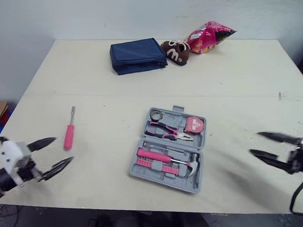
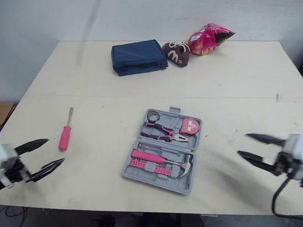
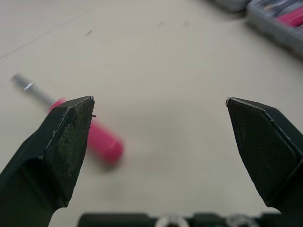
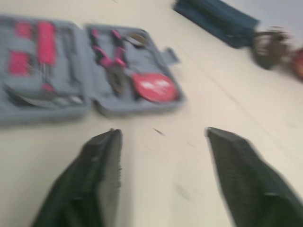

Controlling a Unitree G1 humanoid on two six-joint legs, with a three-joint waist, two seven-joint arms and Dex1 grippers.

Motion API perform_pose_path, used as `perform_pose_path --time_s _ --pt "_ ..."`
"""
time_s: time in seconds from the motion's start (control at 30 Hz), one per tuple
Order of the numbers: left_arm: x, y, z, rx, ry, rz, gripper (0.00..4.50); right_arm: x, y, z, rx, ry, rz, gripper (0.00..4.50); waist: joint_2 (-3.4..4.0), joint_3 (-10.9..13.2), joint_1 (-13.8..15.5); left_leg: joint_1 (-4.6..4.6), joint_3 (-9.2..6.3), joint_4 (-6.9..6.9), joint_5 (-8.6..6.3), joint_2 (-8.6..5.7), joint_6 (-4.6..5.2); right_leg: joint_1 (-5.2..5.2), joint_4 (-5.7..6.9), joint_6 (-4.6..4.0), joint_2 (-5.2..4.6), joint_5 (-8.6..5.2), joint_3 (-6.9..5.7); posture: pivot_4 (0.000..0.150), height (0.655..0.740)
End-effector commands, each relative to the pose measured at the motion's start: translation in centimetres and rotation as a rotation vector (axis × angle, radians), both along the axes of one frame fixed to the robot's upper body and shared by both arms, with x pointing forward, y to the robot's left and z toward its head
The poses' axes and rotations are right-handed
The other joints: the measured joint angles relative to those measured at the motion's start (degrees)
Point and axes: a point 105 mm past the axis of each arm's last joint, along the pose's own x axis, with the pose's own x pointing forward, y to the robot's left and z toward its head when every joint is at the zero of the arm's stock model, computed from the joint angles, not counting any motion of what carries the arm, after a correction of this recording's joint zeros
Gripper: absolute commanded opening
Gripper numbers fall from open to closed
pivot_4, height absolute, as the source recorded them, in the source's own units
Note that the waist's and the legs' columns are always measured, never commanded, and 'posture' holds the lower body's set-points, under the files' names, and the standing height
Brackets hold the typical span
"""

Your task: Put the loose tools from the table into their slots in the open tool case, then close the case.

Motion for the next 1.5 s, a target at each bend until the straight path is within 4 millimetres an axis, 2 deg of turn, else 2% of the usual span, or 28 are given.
perform_pose_path --time_s 0.03,0.1,0.2,0.33,0.43,0.53,0.63,0.73,0.8,0.83,0.97,1.1,1.17,1.47,1.5 --pt "-1.1 5.4 1.3 0.021 -0.071 0.227 4.50 -1.6 -4.8 0.1 -0.128 -0.056 -0.133 4.48 -0.01 0.01 -0.01 0.00 0.02 -0.02 -0.01 0.00 -0.01 -0.02 0.00 0.00 0.00 0.00 0.01 0.150 0.7400" --pt "-2.0 8.0 0.7 0.027 -0.045 0.341 4.50 -2.8 -7.4 -0.6 -0.150 -0.017 -0.211 4.48 -0.03 0.02 0.02 0.01 0.01 -0.03 -0.02 0.01 -0.03 -0.03 -0.01 -0.02 0.00 -0.01 -0.01 0.150 0.7400" --pt "-3.3 10.2 -0.1 0.045 -0.010 0.447 4.50 -4.0 -10.1 -0.7 -0.162 -0.002 -0.309 4.48 0.00 0.02 -0.05 0.02 0.05 -0.05 -0.03 0.00 -0.02 -0.02 -0.01 -0.01 -0.08 -0.01 0.01 0.150 0.7400" --pt "-3.4 10.5 -0.3 0.032 -0.026 0.472 4.50 -4.8 -10.8 -1.4 -0.146 0.032 -0.320 4.48 -0.01 0.02 -0.16 0.09 0.06 -0.08 -0.04 0.02 -0.05 -0.02 0.04 -0.01 -0.14 -0.01 0.03 0.150 0.7400" --pt "-2.4 9.3 -0.3 0.016 -0.033 0.430 4.50 -3.7 -9.5 -1.4 -0.098 0.007 -0.279 4.48 0.01 0.01 -0.32 0.11 0.06 -0.08 -0.06 0.06 -0.11 -0.03 0.07 -0.03 -0.14 0.00 0.06 0.150 0.7400" --pt "-0.8 7.6 0.1 -0.041 -0.023 0.401 4.50 -2.2 -7.1 -1.2 -0.030 -0.022 -0.212 4.48 0.02 0.00 -0.33 0.11 0.05 -0.09 -0.19 0.07 -0.38 -0.03 0.08 -0.03 -0.14 0.00 0.06 0.150 0.7400" --pt "0.7 6.0 0.3 -0.079 0.032 0.407 4.50 -1.0 -3.9 -0.4 0.040 -0.060 -0.113 4.48 0.03 0.01 -0.17 0.09 0.04 -0.08 -0.07 0.09 -0.18 -0.05 0.10 -0.03 -0.13 0.00 0.06 0.150 0.7400" --pt "2.3 3.7 1.3 -0.140 0.057 0.392 4.50 -0.1 -0.6 1.3 0.153 -0.133 -0.018 4.48 0.03 0.01 -0.04 0.06 0.02 -0.08 -0.06 0.08 -0.17 -0.06 0.12 -0.03 -0.13 0.00 0.04 0.150 0.7400" --pt "3.8 0.9 1.8 -0.195 0.100 0.365 4.50 0.4 2.3 2.2 0.236 -0.166 0.063 4.48 0.04 0.02 0.04 0.05 -0.01 -0.05 -0.05 0.08 -0.17 -0.05 0.14 -0.03 -0.12 0.00 0.03 0.150 0.7400" --pt "4.3 0.1 1.9 -0.211 0.118 0.361 4.50 0.6 3.1 2.5 0.263 -0.172 0.081 4.48 0.04 0.02 0.11 0.05 -0.03 -0.04 -0.04 0.08 -0.16 -0.04 0.16 -0.02 -0.13 0.01 0.03 0.150 0.7400" --pt "6.3 -2.2 1.3 -0.227 0.194 0.427 4.50 1.0 6.9 2.9 0.291 -0.206 0.215 4.48 0.04 0.02 0.14 0.02 -0.04 0.04 -0.02 0.04 -0.17 -0.05 0.24 -0.01 -0.11 0.01 0.02 0.150 0.7400" --pt "7.6 -3.8 0.5 -0.204 0.258 0.506 4.50 1.1 8.6 2.9 0.301 -0.201 0.278 4.48 0.03 0.02 0.09 -0.02 -0.04 0.07 0.03 0.00 -0.22 -0.08 0.36 0.01 -0.05 0.01 0.02 0.150 0.7400" --pt "8.0 -3.8 -0.3 -0.204 0.285 0.567 4.50 1.0 9.3 2.8 0.300 -0.197 0.314 4.48 0.00 0.04 0.08 -0.02 -0.01 0.11 0.19 0.00 -0.50 -0.08 0.47 0.01 -0.03 0.01 0.03 0.150 0.7400" --pt "9.9 -5.1 -2.6 -0.217 0.370 0.614 4.50 0.4 12.3 3.1 0.319 -0.205 0.457 4.48 0.00 0.04 0.30 0.04 -0.04 0.15 0.31 -0.03 -0.59 -0.10 0.52 0.01 -0.01 0.01 0.05 0.150 0.7400" --pt "10.1 -5.1 -3.0 -0.228 0.381 0.624 4.25 0.4 12.7 3.1 0.324 -0.208 0.473 4.50 0.00 0.03 0.34 0.04 -0.04 0.15 0.31 -0.03 -0.59 -0.10 0.52 0.01 -0.01 0.01 0.05 0.150 0.7400"
